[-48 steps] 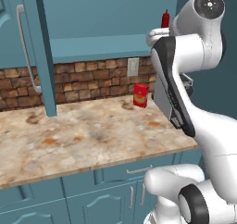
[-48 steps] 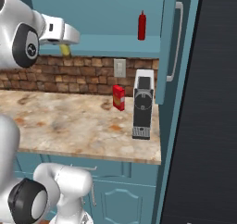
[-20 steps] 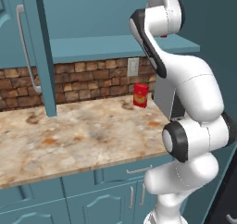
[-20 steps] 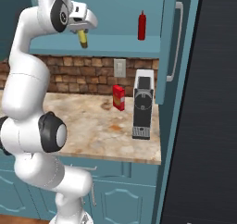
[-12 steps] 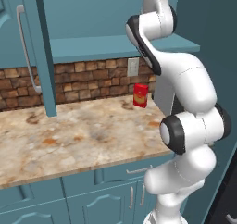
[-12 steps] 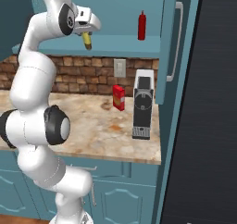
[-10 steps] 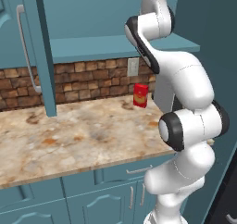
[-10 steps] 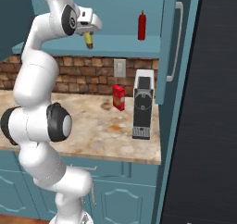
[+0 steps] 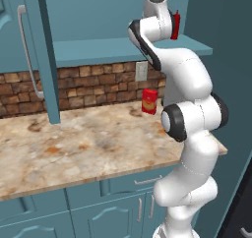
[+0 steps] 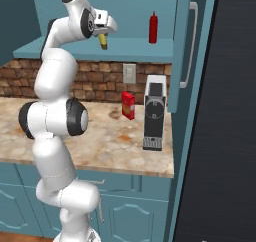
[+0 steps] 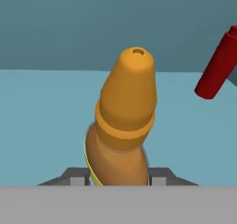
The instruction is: Pick the jam and honey bottle from the counter and place them in the cabinets closest to them.
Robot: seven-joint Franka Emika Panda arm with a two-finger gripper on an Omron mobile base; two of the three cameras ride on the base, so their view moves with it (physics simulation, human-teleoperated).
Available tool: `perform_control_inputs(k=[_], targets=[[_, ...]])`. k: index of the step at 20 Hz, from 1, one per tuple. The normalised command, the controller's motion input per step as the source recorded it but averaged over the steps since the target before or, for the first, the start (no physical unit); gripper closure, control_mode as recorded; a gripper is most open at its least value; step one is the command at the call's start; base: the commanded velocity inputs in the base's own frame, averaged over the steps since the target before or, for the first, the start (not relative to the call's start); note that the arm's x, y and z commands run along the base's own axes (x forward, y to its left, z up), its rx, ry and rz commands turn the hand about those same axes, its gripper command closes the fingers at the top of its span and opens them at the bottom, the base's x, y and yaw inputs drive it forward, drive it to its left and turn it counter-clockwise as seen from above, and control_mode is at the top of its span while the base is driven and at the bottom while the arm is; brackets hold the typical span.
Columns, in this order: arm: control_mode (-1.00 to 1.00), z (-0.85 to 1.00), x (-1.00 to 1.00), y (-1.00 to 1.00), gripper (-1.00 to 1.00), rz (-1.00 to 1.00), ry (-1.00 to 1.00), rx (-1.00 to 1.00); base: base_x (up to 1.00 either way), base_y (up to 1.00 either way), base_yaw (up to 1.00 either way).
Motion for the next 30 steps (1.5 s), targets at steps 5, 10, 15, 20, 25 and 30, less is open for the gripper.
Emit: perform_control_inputs(k=[5,10,15,20,25,30], targets=[[-1.0,0.03,0.52,0.01,-1.0,-0.02,0.0,0.01,0.0,0.0,0.0],[-1.0,0.2,-0.22,-0.07,-1.0,-0.03,0.02,0.01,0.0,0.0,0.0],[-1.0,0.04,-0.8,-0.21,-1.0,-0.01,-0.01,0.0,0.0,0.0,0.0],[-1.0,-0.5,-1.0,-0.3,-1.0,0.0,-0.12,0.0,0.0,0.0,0.0],[-1.0,-0.98,-1.0,-0.22,-1.0,0.0,-0.15,-0.02,0.0,0.0,0.0],[-1.0,-0.38,-1.0,-0.09,-1.0,0.0,-0.17,0.01,0.0,0.0,0.0]])
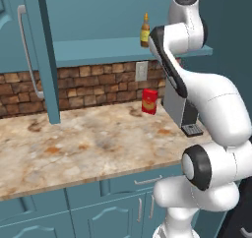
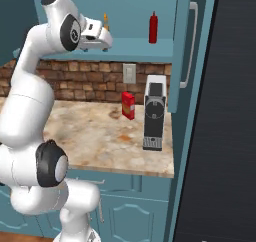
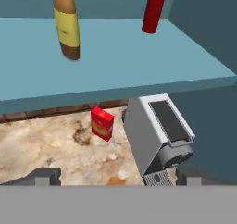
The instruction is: Pick the jam and honey bottle from the counter and place them in the cabinets closest to them.
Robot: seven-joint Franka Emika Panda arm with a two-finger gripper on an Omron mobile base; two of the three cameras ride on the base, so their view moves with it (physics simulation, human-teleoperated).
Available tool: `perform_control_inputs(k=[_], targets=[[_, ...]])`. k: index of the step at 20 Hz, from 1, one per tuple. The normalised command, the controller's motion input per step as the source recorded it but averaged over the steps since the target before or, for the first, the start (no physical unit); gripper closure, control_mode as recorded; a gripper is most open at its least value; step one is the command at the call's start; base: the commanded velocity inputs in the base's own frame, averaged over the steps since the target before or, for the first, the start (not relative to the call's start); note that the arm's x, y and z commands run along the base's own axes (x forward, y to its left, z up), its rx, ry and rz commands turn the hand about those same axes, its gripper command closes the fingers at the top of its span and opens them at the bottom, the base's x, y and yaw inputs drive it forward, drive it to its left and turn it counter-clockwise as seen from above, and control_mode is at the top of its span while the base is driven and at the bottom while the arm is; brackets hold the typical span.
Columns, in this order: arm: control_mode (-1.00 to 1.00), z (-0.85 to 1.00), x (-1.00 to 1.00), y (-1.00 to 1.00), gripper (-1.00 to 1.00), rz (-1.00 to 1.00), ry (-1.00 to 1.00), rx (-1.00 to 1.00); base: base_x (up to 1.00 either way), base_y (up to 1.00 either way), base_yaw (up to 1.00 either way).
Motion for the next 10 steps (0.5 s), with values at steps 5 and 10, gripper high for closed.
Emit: perform_control_inputs(k=[5,10], targets=[[-1.0,-0.26,-1.0,-0.05,-1.0,0.0,-0.29,0.03,0.0,0.0,0.0],[-1.0,-0.14,-1.0,-0.16,-1.0,-0.02,-0.24,0.05,0.0,0.0,0.0]])
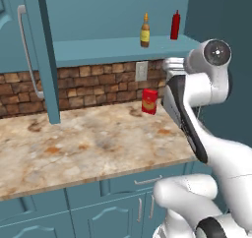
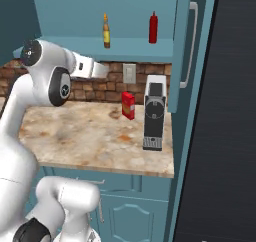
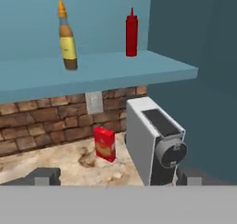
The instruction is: Pick the jam and honey bottle from the counter and place them in the cabinets closest to them.
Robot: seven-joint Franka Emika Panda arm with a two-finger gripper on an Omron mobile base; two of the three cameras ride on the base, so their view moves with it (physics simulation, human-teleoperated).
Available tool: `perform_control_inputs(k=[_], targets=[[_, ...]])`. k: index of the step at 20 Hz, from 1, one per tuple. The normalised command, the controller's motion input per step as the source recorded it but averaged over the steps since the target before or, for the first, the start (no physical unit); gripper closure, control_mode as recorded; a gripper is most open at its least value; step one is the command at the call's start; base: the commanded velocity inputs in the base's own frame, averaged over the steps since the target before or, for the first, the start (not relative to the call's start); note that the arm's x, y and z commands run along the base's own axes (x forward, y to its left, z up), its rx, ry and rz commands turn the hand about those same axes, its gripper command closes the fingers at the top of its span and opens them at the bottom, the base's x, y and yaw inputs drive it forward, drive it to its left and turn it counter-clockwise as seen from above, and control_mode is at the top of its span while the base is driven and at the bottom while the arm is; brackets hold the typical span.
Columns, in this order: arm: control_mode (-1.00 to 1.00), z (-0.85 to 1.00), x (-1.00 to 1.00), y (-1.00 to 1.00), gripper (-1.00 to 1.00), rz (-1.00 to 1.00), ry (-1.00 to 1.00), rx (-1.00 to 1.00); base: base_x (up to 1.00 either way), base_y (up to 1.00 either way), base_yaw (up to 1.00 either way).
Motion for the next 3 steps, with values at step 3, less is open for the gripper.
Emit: perform_control_inputs(k=[3], targets=[[-1.0,-0.1,-1.0,-0.2,-1.0,-0.07,-0.21,0.07,0.0,0.0,0.0]])
